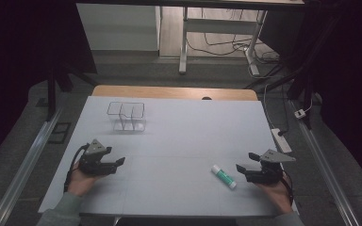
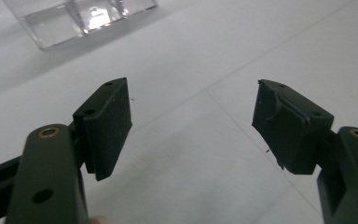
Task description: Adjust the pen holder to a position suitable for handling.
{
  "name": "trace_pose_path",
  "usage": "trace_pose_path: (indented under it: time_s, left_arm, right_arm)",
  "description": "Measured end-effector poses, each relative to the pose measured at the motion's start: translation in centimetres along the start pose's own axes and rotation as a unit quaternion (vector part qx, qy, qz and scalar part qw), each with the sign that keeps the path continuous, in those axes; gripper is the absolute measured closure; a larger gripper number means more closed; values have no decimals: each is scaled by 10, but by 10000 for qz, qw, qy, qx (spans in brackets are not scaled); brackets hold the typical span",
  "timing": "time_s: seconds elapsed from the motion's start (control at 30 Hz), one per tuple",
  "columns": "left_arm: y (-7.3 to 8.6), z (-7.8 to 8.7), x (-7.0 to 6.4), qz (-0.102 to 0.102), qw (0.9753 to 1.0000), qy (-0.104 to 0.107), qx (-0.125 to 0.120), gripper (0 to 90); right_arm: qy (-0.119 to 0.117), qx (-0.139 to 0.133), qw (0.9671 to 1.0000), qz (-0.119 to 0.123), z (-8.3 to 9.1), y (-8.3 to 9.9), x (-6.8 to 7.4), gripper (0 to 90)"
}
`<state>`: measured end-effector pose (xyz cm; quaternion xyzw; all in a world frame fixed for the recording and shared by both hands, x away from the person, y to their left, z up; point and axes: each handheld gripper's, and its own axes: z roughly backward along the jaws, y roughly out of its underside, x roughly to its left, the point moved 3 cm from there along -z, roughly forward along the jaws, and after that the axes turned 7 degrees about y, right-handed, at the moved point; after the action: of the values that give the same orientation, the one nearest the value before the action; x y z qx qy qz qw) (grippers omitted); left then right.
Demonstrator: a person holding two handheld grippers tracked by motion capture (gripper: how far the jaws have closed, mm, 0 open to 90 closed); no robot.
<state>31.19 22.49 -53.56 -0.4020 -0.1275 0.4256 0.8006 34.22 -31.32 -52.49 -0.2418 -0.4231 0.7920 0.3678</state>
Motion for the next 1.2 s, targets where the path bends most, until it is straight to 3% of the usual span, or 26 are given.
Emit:
trace_pose_path:
  time_s: [0.7, 1.1, 1.2]
  left_arm:
    - [-22, -7, 37, 74, 9994, -317, 127, 288]
    - [-31, -10, 75, 581, 9967, -575, -4, 343]
    - [-36, -9, 81, 573, 9963, -646, -56, 353]
  right_arm:
    - [15, -9, 10000, -16, 1, 1, -1, 235]
    - [33, 21, 10000, 1, 1, 1, 0, 236]
    - [46, 27, 10000, 3, 1, 1, 0, 236]
